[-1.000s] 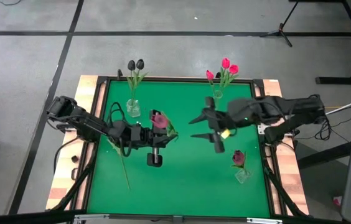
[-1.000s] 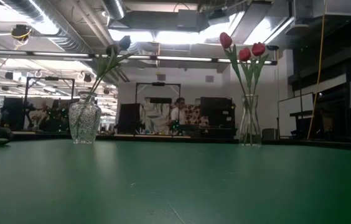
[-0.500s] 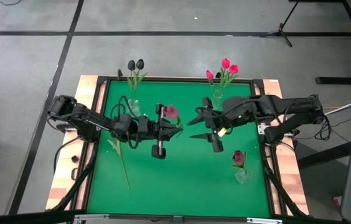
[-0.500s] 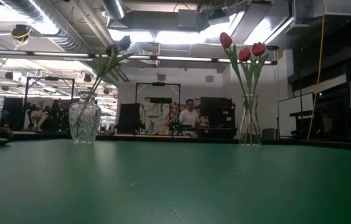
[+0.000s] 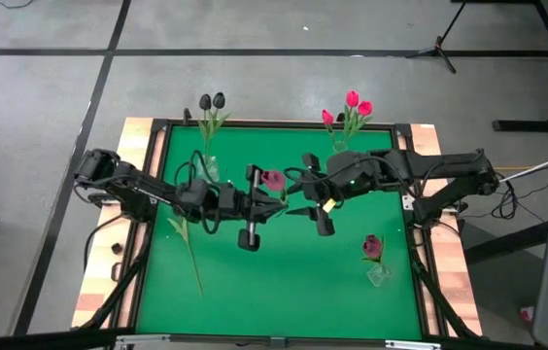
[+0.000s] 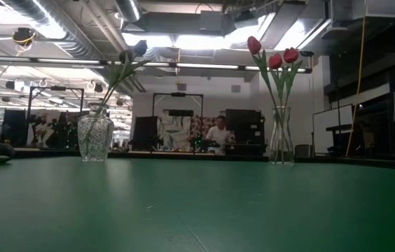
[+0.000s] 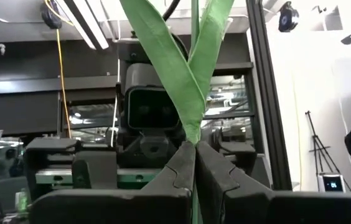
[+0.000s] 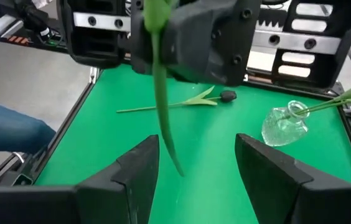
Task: Sort flowers into vase by color
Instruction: Put the red flower into the bottom transparent vase
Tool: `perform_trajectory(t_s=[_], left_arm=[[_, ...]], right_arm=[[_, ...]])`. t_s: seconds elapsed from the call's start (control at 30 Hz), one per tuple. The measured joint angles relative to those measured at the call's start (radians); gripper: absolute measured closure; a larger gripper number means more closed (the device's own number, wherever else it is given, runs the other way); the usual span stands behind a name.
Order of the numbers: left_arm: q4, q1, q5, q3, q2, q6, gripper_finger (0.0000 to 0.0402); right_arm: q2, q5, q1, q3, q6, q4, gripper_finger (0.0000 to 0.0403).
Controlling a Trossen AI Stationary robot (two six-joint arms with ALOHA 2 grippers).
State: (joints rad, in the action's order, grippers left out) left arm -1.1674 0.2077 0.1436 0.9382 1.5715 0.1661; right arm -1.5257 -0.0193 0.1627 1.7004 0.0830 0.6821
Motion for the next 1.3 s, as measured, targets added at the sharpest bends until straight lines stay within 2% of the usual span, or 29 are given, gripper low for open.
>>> perform_trajectory(t_s=[0.23,0.33,0.77,0.9,1.03,1.2,1.3], left_arm=[[0.01,0.0,0.004,0.0,0.0,0.0,0.0401],[0.013,0.0,0.004,0.0,0.0,0.0,0.0401],[0.037,0.0,0.026,0.0,0.0,-0.003,0.0401],[0.042,0.0,0.041,0.0,0.0,-0.005,0.0401],[0.096,0.013,0.128,0.002,-0.006,-0.02,0.0398],[0.222,0.044,0.153,0.0,-0.035,0.01,0.036],[0.289,0.069,0.248,0.0,-0.063,0.046,0.0328]], right_arm=[[0.0,-0.017,0.0,0.0,-0.002,-0.01,0.0195],[-0.007,-0.034,0.0,0.0,-0.001,-0.011,0.021],[-0.017,-0.046,0.0,0.0,0.028,-0.004,0.039],[-0.017,-0.033,0.0,0.0,0.032,0.002,0.039],[-0.008,-0.025,0.0,-0.002,0.049,0.034,0.0395],[0.052,-0.01,0.0,0.0,0.029,0.082,0.0398],[0.096,0.008,0.001,0.002,0.017,0.128,0.0397]])
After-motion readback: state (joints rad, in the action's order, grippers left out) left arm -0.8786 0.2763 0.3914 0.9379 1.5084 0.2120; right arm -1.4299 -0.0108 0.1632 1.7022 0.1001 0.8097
